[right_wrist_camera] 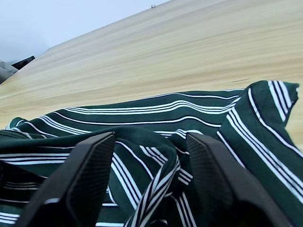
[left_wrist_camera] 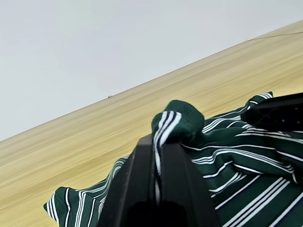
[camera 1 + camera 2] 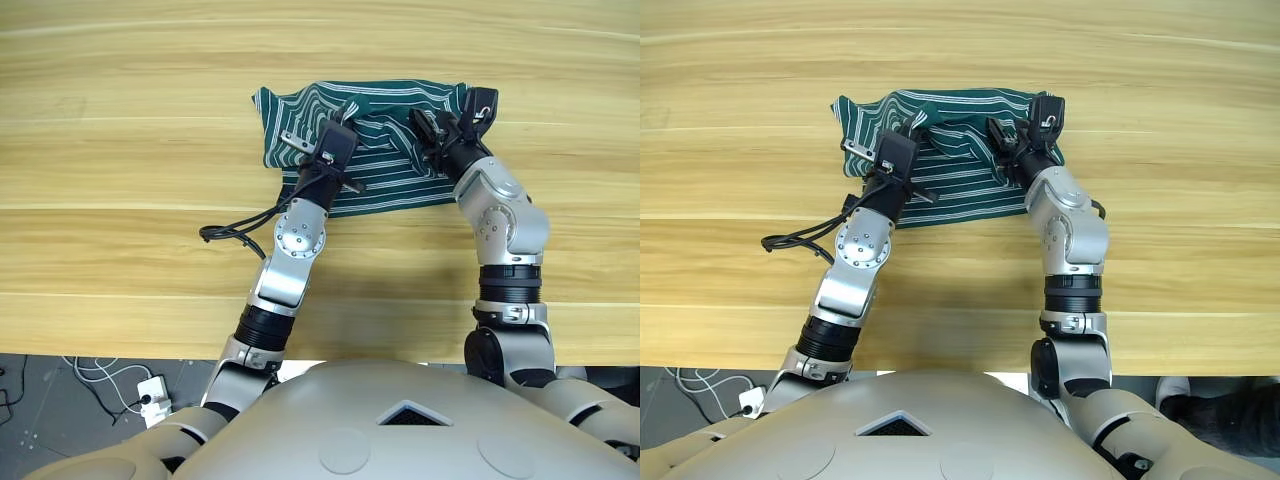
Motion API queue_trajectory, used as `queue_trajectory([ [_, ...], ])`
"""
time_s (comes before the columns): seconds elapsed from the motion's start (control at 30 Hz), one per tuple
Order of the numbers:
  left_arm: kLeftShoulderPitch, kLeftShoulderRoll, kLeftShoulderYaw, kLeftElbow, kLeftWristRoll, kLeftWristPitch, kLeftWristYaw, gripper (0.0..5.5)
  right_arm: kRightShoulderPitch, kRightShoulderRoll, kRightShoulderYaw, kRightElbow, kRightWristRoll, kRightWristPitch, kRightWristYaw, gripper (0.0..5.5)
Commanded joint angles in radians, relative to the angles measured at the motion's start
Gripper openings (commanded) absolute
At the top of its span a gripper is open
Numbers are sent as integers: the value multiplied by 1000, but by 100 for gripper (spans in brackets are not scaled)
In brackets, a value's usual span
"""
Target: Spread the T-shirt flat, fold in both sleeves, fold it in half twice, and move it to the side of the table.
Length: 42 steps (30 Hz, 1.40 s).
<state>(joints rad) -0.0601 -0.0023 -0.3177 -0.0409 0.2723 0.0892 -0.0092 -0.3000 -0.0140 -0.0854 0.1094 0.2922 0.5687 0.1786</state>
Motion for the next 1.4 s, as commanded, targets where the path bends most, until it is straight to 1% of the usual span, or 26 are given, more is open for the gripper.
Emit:
queue_trajectory([
  [0.03, -5, -7, -2, 1, 7, 10, 3, 3, -21, 1, -1, 59, 2, 24, -3, 278],
  [0.13, -8, -8, -4, 3, 7, 10, 2, 3, -34, -4, -2, 94, -7, 7, -2, 278],
  [0.27, -7, -10, -5, 6, 8, 11, 2, 0, -42, -7, 0, 103, -11, -5, 0, 214],
  [0.43, -9, -12, -5, 12, 8, 10, 1, 0, -47, -13, 0, 105, -15, -27, 0, 112],
  [0.63, -10, -14, -1, 16, 7, 9, 4, 0, -44, -17, 0, 108, -17, -42, -2, 10],
  [0.67, -10, -14, -1, 17, 8, 9, 4, 0, -43, -17, 0, 106, -17, -43, -3, 2],
  [0.8, -13, -12, 6, 22, 7, 6, 8, 0, -41, -24, 1, 109, -25, -60, -3, 2],
  [0.87, -20, -6, 19, 19, 4, 7, 6, 0, -42, -39, 15, 106, -44, -99, 11, 2],
  [0.97, -74, 27, 96, -19, -26, 23, -9, 0, -68, -85, 22, 65, -78, -219, 48, 2],
  [1.1, -197, 127, 246, -77, -109, 85, -82, 0, -133, -151, -21, 30, -80, -312, 75, 2],
  [1.2, -313, 209, 341, -83, -221, 171, -189, 0, -166, -223, -30, -8, -91, -389, 137, 2],
  [1.3, -456, 304, 391, -58, -298, 258, -292, 0, -245, -307, -50, -1, -86, -419, 194, 2],
  [1.4, -618, 391, 405, 42, -327, 296, -372, 0, -378, -376, -61, 49, -94, -454, 231, 2],
])
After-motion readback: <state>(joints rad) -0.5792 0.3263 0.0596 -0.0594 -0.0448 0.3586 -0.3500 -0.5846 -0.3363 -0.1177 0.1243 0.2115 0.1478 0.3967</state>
